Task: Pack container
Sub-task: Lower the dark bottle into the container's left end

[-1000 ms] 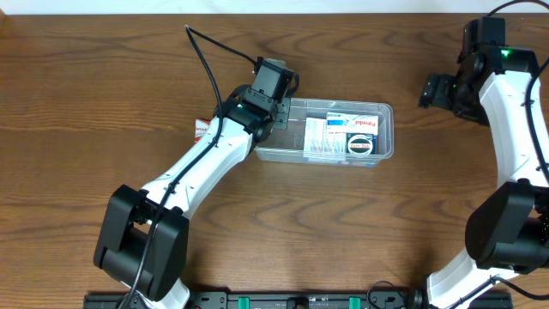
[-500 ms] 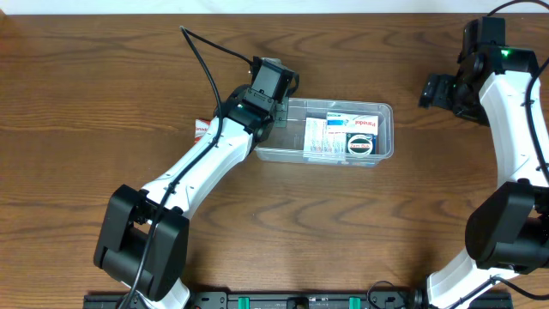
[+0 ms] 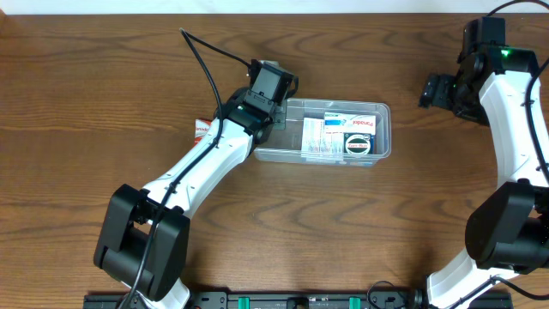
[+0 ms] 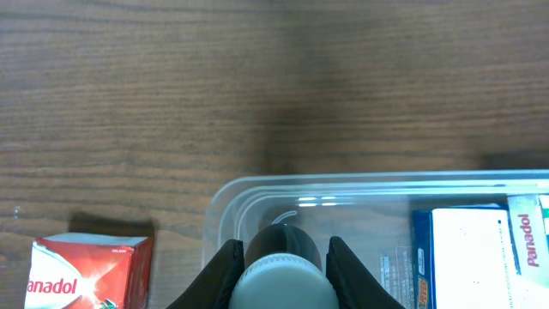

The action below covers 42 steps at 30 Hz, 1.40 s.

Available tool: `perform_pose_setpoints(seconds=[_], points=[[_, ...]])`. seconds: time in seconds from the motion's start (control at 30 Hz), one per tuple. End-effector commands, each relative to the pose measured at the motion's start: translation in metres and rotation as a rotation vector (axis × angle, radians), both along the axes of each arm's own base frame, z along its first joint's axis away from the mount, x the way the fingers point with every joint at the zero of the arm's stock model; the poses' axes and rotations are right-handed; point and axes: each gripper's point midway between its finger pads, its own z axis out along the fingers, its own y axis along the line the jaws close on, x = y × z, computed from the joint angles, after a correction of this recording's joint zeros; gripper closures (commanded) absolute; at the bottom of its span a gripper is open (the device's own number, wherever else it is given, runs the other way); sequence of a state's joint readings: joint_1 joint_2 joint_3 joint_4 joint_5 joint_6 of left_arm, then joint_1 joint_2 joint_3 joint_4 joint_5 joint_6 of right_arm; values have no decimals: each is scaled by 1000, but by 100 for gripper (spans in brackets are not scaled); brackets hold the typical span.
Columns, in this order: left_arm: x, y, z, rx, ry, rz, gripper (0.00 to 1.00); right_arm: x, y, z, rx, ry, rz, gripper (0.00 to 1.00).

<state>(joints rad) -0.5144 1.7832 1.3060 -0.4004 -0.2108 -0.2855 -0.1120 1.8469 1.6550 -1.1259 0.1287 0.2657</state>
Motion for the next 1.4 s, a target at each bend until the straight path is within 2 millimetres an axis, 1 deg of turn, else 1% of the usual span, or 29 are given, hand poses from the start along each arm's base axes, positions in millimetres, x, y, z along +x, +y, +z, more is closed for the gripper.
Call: perform_pose_setpoints(seconds=[0.0,0.17,0.77,1.0,1.37], points=[[0,8,-8,38,5,23,77,2,-3,4,-14,-10,6,1],[-3,9,-13,44,14,22,77,2,-3,4,-14,-10,6,1],[-5,10,-14,49,23,21,77,2,-3,4,-14,-10,6,1],[-10,13,-22,58,38,21,77,2,-3,4,-14,-10,6,1],[-3,9,-19,56,4,-2,77,2,-3,4,-14,-10,6,1]])
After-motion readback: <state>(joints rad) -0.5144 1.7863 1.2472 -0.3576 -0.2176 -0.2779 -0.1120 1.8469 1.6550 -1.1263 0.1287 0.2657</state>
